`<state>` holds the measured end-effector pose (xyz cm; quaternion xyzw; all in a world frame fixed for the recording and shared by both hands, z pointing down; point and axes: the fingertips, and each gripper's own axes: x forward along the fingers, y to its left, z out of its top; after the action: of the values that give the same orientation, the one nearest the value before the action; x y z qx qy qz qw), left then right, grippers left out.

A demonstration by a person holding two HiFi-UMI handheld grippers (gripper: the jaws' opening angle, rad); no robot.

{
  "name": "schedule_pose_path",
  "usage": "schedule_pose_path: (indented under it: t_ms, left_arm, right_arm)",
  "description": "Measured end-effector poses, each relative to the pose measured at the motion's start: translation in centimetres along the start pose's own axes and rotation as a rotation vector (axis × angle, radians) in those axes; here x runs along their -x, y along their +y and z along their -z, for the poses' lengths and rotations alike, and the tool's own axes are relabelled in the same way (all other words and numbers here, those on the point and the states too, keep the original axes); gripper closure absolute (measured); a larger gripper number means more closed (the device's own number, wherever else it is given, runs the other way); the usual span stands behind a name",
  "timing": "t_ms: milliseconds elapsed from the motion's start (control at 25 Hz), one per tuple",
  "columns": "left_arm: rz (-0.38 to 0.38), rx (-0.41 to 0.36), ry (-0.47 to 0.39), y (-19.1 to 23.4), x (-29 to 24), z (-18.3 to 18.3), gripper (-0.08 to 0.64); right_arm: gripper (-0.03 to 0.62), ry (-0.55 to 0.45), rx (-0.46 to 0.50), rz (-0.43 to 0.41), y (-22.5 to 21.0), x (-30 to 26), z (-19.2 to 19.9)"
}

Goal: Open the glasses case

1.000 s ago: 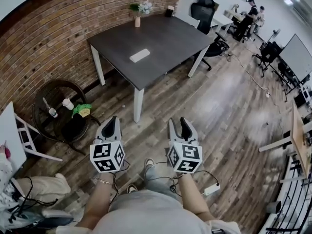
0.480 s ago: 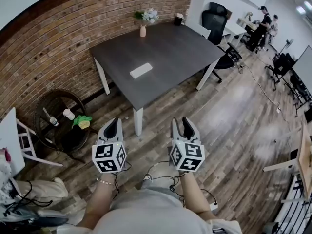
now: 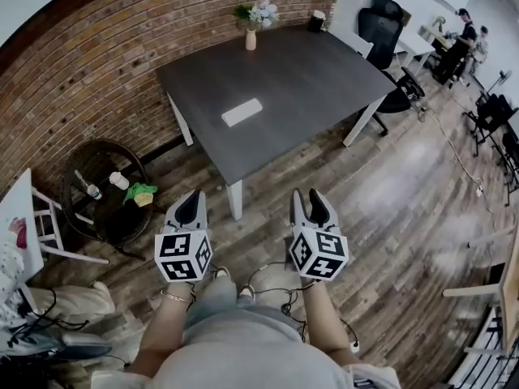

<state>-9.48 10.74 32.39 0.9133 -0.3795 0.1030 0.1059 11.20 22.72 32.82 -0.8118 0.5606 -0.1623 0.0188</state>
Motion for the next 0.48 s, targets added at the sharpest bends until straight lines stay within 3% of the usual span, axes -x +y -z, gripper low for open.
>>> schedule_pose_path:
  t_ms: [280,480]
  left_arm:
    - [-0.002,0.021,0.005,1.2,-5.1,-0.3,0.561]
    - [0.031,0.041,-0.003,2.1,-10.8,-1.9,0.561]
  right_arm:
    - [0.434,0.029,-0.002,0.002,-1.1,-4.5,0.1]
    - [0.434,0.028,0.03,0.0,-1.0,-9.6,-1.9]
